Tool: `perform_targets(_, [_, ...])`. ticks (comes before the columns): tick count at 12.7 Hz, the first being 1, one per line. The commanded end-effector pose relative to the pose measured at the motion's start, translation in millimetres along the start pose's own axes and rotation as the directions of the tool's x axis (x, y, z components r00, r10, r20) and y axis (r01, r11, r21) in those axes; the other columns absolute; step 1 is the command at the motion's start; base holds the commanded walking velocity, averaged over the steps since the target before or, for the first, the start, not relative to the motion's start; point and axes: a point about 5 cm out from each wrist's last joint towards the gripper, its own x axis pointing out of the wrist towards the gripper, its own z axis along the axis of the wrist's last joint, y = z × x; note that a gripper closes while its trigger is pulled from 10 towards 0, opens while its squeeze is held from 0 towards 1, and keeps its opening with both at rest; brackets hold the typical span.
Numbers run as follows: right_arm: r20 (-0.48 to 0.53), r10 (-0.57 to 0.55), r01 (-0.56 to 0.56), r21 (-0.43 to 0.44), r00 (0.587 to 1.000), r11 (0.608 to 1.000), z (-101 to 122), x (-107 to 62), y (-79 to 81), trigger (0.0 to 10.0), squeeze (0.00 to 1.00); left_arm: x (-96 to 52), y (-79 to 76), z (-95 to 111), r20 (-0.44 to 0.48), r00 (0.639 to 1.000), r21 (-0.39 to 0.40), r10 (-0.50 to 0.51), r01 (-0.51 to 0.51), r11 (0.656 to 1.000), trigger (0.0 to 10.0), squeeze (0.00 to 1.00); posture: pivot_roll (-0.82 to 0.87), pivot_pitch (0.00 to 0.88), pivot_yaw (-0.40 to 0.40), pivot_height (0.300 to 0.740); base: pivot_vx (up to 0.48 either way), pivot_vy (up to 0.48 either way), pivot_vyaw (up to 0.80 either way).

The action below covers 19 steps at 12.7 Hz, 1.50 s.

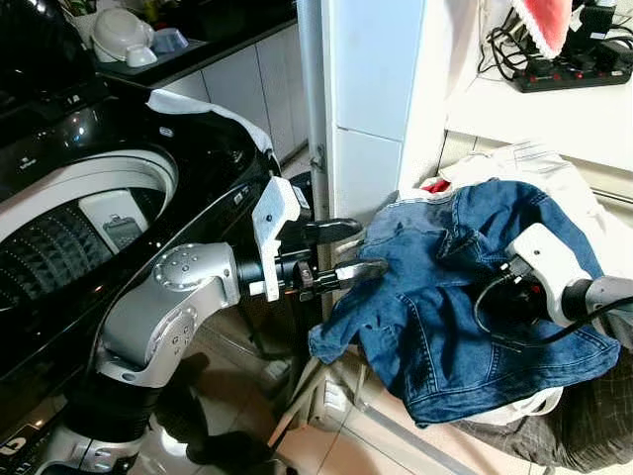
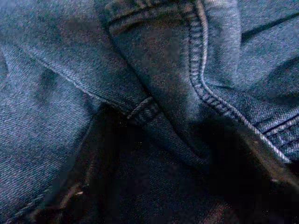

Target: Clothes washing

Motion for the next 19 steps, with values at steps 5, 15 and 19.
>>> perform_targets(5, [-0.002,0.008,-0.008,-0.045,1.0,0.999,2.9,1.7,-4.9,0.0,0.0,-2.5,-7.3,2.0,-0.01,0.999,-0.005,-0.052,0.052,0.999,10.0,0.0,-0.04,0.0,0.104,0.74,0.0,0.0,0.0])
perform_targets(15, [0.023,0.011,-0.01,-0.046,1.0,0.999,4.9,2.2,-7.5,0.0,0.0,-3.4,-6.2,1.2,-0.023,0.999,-0.008,-0.049,0.049,0.999,10.0,0.0,-0.03,0.0,0.103,0.74,0.0,0.0,0.0])
perform_targets(19, [0.154,0.01,-0.018,0.05,0.988,0.999,22.9,-2.4,-11.2,0.0,0.0,-4.8,0.2,6.9,0.015,1.0,0.006,0.0,0.0,1.0,10.0,0.0,-0.03,0.0,0.102,0.74,0.0,0.0,0.0])
